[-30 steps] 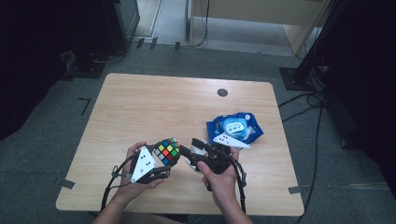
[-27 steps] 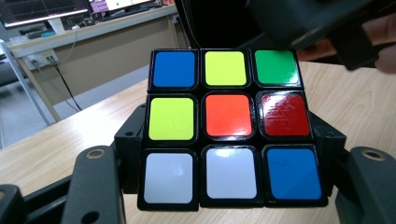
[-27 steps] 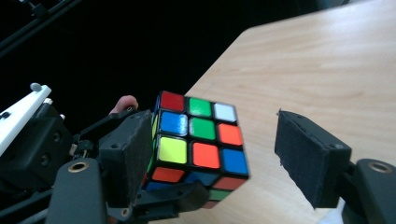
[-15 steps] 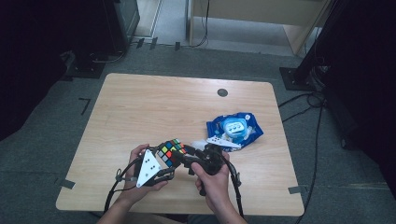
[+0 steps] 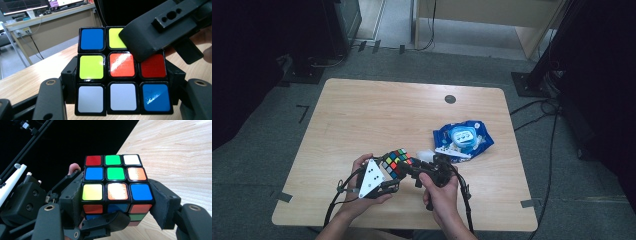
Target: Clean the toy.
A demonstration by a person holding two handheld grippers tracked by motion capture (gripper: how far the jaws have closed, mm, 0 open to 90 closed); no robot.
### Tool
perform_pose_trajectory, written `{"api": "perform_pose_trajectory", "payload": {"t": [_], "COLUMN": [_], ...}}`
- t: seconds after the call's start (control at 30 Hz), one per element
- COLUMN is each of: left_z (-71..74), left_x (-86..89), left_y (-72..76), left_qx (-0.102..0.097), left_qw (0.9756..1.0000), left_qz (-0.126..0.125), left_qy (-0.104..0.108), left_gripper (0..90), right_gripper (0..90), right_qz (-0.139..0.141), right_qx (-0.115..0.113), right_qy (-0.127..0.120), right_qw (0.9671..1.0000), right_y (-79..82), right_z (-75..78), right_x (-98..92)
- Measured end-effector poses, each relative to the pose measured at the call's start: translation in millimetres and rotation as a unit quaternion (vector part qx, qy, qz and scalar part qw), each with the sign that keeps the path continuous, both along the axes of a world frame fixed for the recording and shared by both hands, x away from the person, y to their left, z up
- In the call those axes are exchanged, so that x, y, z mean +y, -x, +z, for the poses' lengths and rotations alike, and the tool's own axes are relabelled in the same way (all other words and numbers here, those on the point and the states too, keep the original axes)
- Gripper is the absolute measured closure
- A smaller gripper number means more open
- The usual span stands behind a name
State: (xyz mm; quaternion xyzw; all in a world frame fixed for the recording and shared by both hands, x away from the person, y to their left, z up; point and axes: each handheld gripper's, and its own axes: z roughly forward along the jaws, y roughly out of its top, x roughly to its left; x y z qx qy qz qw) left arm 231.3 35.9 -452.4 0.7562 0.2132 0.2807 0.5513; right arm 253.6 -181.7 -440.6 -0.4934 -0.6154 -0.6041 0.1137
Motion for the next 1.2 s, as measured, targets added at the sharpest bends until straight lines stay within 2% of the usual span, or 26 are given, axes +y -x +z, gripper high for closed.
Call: {"api": "perform_pose_trajectory", "payload": {"t": [0.13,0.27,0.37,0.5,0.73,0.93,1.2], "left_z": [-0.1,-1.3,-3.0,-7.8,-6.9,-7.0,-5.2], "left_x": [0.4,1.7,2.9,3.9,5.1,6.7,0.4], "left_y": [1.0,1.5,0.8,-1.3,-1.0,0.3,4.7], "left_qx": [-0.008,-0.012,-0.018,-0.032,-0.039,-0.043,-0.048], "left_qw": [0.9999,0.9997,0.9993,0.9978,0.9974,0.9968,0.9958], "left_qz": [-0.005,-0.012,-0.013,0.001,0.004,-0.003,-0.014], "left_qy": [-0.008,-0.017,-0.030,-0.057,-0.060,-0.067,-0.077], "left_gripper": [32.4,29.4,28.7,28.8,28.5,27.4,24.1], "right_gripper": [34.9,34.9,34.9,34.9,34.9,34.8,34.8], "right_qz": [-0.001,-0.017,-0.027,-0.023,0.023,0.038,0.053], "right_qx": [-0.006,-0.019,-0.021,-0.023,-0.007,-0.004,0.005], "right_qy": [0.006,0.011,0.005,0.007,0.031,0.034,0.031], "right_qw": [1.0000,0.9996,0.9994,0.9994,0.9992,0.9987,0.9981], "right_y": [-0.8,-3.2,-5.8,-7.7,-9.5,-10.7,-13.5], "right_z": [3.1,8.8,15.4,23.6,20.1,19.4,17.8], "right_x": [-2.7,-12.7,-25.7,-37.9,-29.8,-27.3,-29.8]}}
